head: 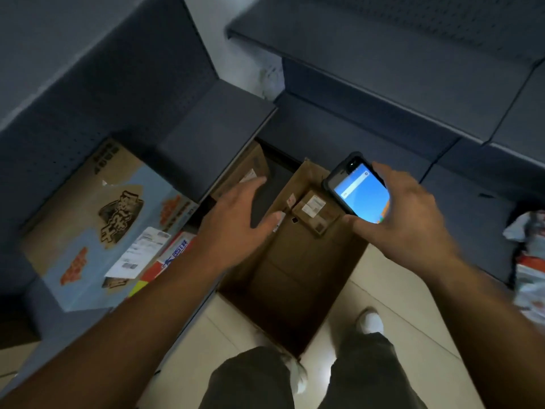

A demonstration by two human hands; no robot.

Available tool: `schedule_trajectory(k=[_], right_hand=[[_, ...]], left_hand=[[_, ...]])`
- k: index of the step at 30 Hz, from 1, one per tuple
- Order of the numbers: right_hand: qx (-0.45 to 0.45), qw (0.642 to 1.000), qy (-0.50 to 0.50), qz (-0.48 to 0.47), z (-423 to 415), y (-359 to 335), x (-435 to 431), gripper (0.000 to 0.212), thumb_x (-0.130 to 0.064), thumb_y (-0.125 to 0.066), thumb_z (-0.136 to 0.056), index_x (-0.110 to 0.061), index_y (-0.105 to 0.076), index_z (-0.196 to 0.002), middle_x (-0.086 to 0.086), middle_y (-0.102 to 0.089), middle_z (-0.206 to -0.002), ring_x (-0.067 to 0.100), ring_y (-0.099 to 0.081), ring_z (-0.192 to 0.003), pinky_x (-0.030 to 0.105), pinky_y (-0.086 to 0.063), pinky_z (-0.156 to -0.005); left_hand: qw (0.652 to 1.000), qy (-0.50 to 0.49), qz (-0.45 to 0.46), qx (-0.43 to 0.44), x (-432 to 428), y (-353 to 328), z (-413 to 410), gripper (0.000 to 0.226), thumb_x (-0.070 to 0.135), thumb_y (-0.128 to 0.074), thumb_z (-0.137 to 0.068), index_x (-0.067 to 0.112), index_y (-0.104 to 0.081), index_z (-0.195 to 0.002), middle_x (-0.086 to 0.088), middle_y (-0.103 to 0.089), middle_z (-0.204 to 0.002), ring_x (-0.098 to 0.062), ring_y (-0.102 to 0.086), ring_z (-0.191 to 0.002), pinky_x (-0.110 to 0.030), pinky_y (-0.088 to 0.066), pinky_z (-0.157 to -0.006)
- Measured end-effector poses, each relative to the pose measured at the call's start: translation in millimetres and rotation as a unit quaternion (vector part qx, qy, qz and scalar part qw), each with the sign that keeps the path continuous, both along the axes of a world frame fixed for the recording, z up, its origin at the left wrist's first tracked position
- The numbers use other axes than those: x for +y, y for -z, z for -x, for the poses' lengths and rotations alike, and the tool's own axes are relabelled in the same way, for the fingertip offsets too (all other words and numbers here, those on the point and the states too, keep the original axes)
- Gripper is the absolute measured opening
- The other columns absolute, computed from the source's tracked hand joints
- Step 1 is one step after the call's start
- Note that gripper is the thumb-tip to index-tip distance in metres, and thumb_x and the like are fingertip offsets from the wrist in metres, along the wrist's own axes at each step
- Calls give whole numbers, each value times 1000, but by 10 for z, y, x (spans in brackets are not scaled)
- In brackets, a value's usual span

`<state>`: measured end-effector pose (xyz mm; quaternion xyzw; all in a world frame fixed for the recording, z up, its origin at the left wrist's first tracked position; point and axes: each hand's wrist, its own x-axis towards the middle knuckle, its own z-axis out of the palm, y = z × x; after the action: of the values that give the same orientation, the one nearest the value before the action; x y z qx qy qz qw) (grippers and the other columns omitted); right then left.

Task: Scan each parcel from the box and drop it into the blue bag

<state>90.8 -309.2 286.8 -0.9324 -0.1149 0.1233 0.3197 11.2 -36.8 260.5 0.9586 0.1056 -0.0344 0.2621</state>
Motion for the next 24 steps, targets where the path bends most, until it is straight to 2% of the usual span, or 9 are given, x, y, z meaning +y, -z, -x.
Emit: schedule_trajectory(k=[2,5,7,11,14,17,19,21,24], right_hand=[[0,1000,25,-14,-118,435,24,91,-43,-83,-72,-27,-36,-148,0,-47,-142,22,-47,-121,37,-51,-86],[-11,999,47,-17,-255,1157,90,94,-54,-80,-68,-24,-38,-147,1,-50,-142,23,-48,-123,30,-40,-91],[-5,998,55,-21,-315,1646,122,98,-66,-72,-63,-27,-38,-146,-1,-50,-142,21,-50,-122,30,-38,-89],[15,999,48,-15,-417,2560,117,95,-51,-82,-66,-34,-35,-146,-4,-48,-143,22,-56,-115,37,-49,-86],[17,1000,21,6,-490,3101,65,96,-47,-85,-65,-34,-36,-147,-5,-49,-143,23,-55,-115,40,-52,-85],[36,999,9,22,-566,3551,31,98,-46,-87,-64,-36,-34,-147,-6,-49,-142,30,-63,-97,48,-58,-74],[27,999,-2,36,-630,3851,36,100,-44,-88,-63,-36,-34,-146,-5,-48,-143,27,-58,-109,41,-56,-79],[7,999,-8,43,-681,4117,47,102,-44,-90,-61,-35,-34,-147,-6,-47,-144,21,-49,-123,32,-43,-86],[5,998,-41,48,-757,4430,61,105,-48,-89,-58,-39,-34,-146,-10,-49,-140,16,-47,-123,31,-41,-86]], left_hand=[[999,23,-7,25,44,457,-114,80,77,-45,-85,39,-31,-154,4,-44,-157,-18,-47,-137,-51,-48,-105],[998,48,-20,39,127,1234,-239,75,69,-55,-90,40,-28,-153,3,-40,-157,-17,-40,-139,-50,-46,-106],[995,65,-57,45,154,1769,-325,78,67,-54,-90,36,-29,-156,-1,-28,-164,-23,-28,-147,-52,-42,-109],[993,84,-80,30,174,2801,-588,83,69,-53,-86,37,-27,-159,-2,-11,-169,-32,-16,-153,-58,-38,-110],[993,82,-68,60,172,3549,-811,85,71,-51,-85,37,-22,-158,-7,-20,-166,-34,-27,-148,-55,-42,-108],[991,91,-53,89,177,4286,-1029,80,69,-57,-89,36,-25,-154,-7,-39,-159,-32,-45,-139,-50,-47,-105],[982,118,-69,132,192,4765,-1212,84,73,-55,-89,37,-22,-157,-7,-38,-161,-31,-43,-142,-51,-44,-109],[972,127,-78,183,201,5199,-1421,86,75,-54,-89,38,-19,-158,-8,-33,-164,-34,-39,-145,-53,-42,-112],[969,104,-86,206,228,5748,-1756,82,76,-53,-89,37,-28,-156,-11,-41,-158,-33,-47,-138,-47,-45,-105]])
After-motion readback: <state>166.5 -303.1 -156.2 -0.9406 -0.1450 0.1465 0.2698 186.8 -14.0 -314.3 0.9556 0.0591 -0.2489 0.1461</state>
